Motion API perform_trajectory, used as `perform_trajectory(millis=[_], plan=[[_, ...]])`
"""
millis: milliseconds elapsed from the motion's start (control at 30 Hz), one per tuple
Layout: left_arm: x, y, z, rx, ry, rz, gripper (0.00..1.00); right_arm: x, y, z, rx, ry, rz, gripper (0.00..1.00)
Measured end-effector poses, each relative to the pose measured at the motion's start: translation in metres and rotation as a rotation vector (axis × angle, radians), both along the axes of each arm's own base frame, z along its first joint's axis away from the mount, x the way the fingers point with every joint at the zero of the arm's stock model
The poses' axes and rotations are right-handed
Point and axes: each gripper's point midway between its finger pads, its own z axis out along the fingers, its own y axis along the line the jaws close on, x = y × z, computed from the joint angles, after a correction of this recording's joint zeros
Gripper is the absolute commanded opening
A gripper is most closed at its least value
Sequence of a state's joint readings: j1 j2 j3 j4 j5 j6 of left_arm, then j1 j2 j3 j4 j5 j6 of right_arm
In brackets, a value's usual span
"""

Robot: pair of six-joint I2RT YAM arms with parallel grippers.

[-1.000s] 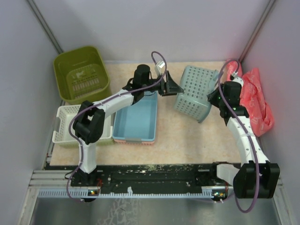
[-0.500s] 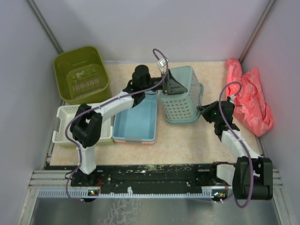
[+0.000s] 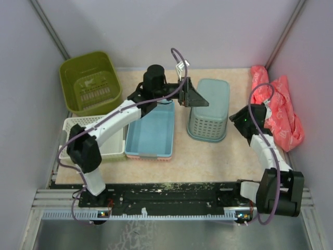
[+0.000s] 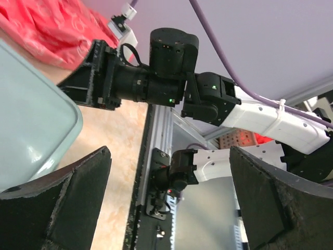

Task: Turn the large container upside down

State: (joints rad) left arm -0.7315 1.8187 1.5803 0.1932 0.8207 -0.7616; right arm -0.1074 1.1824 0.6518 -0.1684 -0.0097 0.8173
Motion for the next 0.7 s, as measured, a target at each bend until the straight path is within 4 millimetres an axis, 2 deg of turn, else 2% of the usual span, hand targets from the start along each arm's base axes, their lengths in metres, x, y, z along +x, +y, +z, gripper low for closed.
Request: perform_trajectory(millis=[100,233,300,367,433,500,533,600,667,700], plan=[[0.001,0.02,0.034,-0.008,-0.101,0.059,0.99,0.002,-0.005,0.03,-0.044,-0.039,0.005,0.58],[0.014,0.064,0.073,0.004,-0.229,0.225,0.99,-0.001,-0.004,0.097,-0.107,-0.207,0.049,0.6],[0.023,0.085,0.083,0.019,-0.268,0.312,0.99,-0.002,0.002,0.131,-0.136,-0.296,0.097,0.61],[0.032,0.111,0.084,0.049,-0.287,0.411,0.99,-0.001,0.015,0.165,-0.172,-0.375,0.166,0.62],[0.04,0.136,0.074,0.091,-0.274,0.495,0.99,0.0,0.041,0.192,-0.199,-0.44,0.272,0.62],[0.047,0.158,0.053,0.152,-0.243,0.564,0.99,-0.003,0.083,0.209,-0.209,-0.482,0.421,0.62],[0.052,0.17,0.037,0.199,-0.218,0.607,0.99,-0.007,0.111,0.212,-0.21,-0.492,0.517,0.62],[0.056,0.189,0.009,0.282,-0.175,0.663,0.99,-0.015,0.151,0.208,-0.206,-0.489,0.653,0.62],[0.054,0.206,-0.018,0.371,-0.138,0.709,0.99,-0.027,0.186,0.189,-0.2,-0.445,0.776,0.62],[0.05,0.214,-0.028,0.409,-0.124,0.725,0.99,-0.032,0.197,0.18,-0.199,-0.419,0.817,0.62]])
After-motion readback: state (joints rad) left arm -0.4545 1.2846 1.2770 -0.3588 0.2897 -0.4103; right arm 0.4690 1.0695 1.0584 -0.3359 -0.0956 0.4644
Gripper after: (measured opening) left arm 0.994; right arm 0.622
